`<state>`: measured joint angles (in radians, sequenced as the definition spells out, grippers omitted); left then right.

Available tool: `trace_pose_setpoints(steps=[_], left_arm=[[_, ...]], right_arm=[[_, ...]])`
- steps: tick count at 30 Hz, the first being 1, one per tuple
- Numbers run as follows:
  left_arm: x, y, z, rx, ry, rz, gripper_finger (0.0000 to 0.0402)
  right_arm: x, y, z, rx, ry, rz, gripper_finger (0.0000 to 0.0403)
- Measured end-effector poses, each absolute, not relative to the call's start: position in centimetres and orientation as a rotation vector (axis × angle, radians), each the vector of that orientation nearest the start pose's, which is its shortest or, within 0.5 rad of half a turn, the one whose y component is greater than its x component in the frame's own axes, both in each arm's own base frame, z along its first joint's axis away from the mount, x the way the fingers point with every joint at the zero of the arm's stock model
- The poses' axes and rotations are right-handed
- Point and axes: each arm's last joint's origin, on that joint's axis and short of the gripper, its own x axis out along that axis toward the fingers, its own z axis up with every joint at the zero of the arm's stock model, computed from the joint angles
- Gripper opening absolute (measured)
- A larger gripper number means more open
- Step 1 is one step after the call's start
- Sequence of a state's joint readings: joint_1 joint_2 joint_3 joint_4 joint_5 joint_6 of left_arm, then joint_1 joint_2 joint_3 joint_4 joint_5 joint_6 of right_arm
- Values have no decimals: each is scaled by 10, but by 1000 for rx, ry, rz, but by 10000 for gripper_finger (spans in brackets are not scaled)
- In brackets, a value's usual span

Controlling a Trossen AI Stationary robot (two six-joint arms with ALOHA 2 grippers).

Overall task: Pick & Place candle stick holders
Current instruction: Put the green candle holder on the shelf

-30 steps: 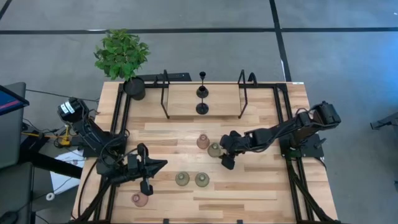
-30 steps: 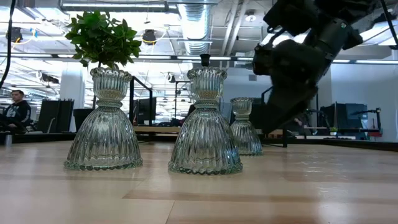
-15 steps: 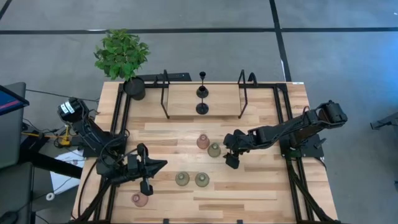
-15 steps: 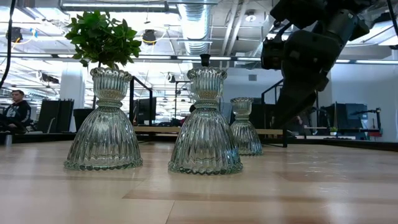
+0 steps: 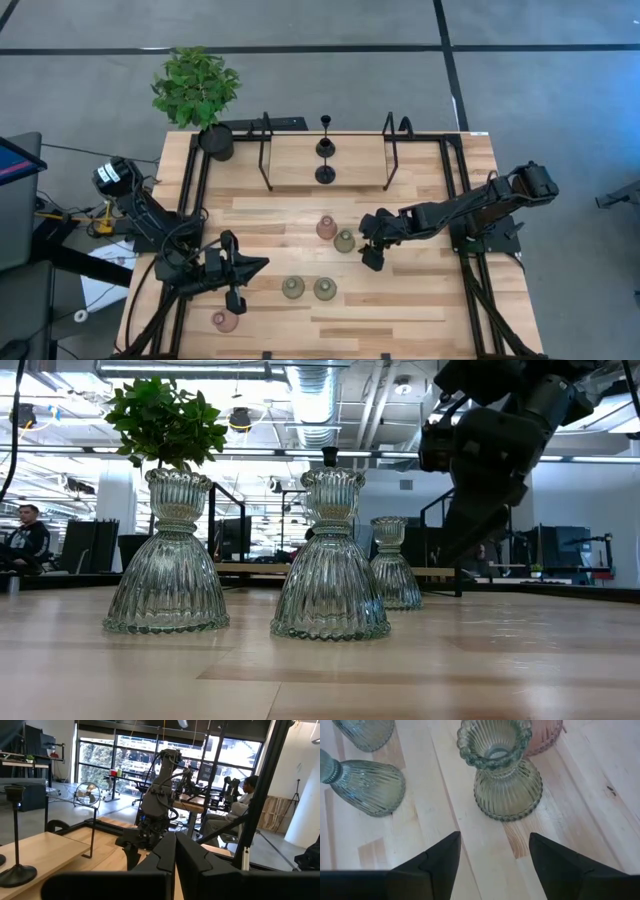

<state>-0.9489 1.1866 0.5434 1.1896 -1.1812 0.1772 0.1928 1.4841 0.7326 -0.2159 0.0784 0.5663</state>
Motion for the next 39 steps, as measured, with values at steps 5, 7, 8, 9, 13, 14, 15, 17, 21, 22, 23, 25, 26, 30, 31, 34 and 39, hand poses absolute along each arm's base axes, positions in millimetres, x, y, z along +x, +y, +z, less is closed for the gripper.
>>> trace_pose_setpoints(steps=[5, 7, 8, 9, 13, 14, 15, 17, 21, 22, 23, 25, 26, 30, 31, 34, 39], left_arm=[[150, -163, 290, -306, -243, 247, 10], [150, -163, 290, -306, -243, 247, 10], [150, -163, 290, -305, -243, 247, 10], [150, -163, 290, -306, -243, 247, 10], [150, -163, 290, -306, -243, 247, 9], [150, -163, 290, -306, -243, 247, 10], [150, -163, 290, -306, -243, 247, 10], [150, -163, 290, -306, -243, 247, 10], [150, -163, 290, -306, -243, 247, 10], [150, -163, 290, -306, -243, 247, 10], [150, -163, 290, -306, -243, 247, 10], [150, -163, 290, -306, -243, 247, 10], [150, -163, 290, -306, -243, 247, 10], [150, -163, 290, -306, -243, 248, 10], [150, -163, 290, -306, -243, 248, 10], [150, -163, 290, -306, -243, 248, 10], [150, -163, 290, -307, -243, 248, 10]], right_arm=[[269, 51, 165, 400, 932, -161, 221], [270, 51, 165, 431, 924, -174, 221], [270, 51, 165, 436, 924, -178, 221], [270, 50, 165, 438, 923, -180, 221], [269, 49, 164, 448, 939, -200, 230], [269, 48, 164, 454, 939, -204, 236], [269, 48, 164, 463, 938, -208, 243], [270, 46, 165, 480, 927, -220, 259], [276, 43, 172, 447, 891, -225, 286], [278, 42, 174, 433, 884, -225, 291], [280, 41, 175, 423, 879, -223, 294], [284, 40, 181, 415, 865, -212, 297], [287, 39, 184, 409, 851, -206, 298], [287, 36, 185, 386, 846, -233, 298], [287, 34, 185, 390, 845, -234, 298], [287, 33, 185, 400, 852, -220, 299], [288, 34, 185, 381, 846, -201, 299]])
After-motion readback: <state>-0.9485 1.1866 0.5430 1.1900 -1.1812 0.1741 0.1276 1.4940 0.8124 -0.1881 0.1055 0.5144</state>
